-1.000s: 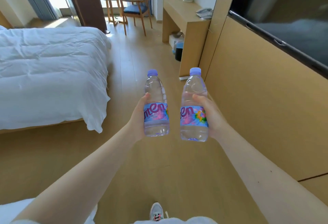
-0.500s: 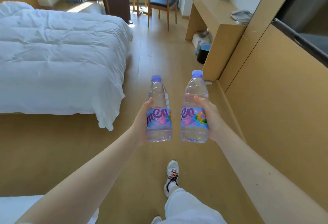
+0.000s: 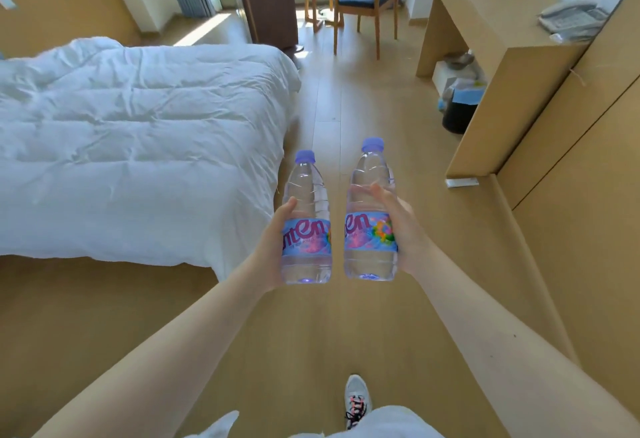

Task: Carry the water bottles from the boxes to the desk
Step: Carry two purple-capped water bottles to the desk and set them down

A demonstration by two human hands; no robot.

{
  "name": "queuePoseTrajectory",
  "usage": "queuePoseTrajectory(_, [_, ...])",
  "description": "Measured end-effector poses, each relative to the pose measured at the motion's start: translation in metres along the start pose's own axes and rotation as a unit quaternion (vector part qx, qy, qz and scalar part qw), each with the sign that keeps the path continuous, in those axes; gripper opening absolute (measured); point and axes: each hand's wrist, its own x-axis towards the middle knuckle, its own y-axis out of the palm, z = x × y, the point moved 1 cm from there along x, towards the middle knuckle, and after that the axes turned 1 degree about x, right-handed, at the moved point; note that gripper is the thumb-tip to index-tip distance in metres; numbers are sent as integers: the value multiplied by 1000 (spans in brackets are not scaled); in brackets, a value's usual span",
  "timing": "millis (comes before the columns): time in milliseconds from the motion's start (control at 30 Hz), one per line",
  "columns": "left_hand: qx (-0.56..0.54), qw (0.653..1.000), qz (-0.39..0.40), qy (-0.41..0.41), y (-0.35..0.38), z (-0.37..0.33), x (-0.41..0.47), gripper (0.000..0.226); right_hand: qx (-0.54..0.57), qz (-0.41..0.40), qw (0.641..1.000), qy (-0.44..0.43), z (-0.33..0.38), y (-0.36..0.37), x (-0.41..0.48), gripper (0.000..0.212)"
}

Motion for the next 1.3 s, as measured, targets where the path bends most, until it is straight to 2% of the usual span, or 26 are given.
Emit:
queuePoseTrajectory(100, [2,1000,7,-1,5,-25,34,54,-34,-13,999,-9,20,-4,40,86])
queuePoseTrajectory(167, [3,1000,12,0,6,-40,55,48,-50,-17,999,-10,31,-5,62,90])
queuePoseTrajectory(333, [-5,1000,27,-10,5,-78,117,51,-37,-36,999,-12,54,-7,120,76])
queuePoseTrajectory(467, [-17,998,57,-17,4,-118,174,50,-30,-76,996,-29,71,-3,172,77])
queuePoseTrajectory(600, [-1,996,83,-30,-2,-166,227,60,-14,-105,994,-39,90,7,225,76])
queuePoseTrajectory(900, [62,990,114,-62,-28,-256,318,52,2,-126,991,-39,123,46,338,63])
queuePoseTrajectory(1033, [44,990,114,-62,-35,-274,349,53,-20,-129,991,-26,129,51,372,75])
queuePoseTrajectory(1300, [59,992,94,-58,-30,-305,412,47,-39,-110,993,-22,155,44,452,77])
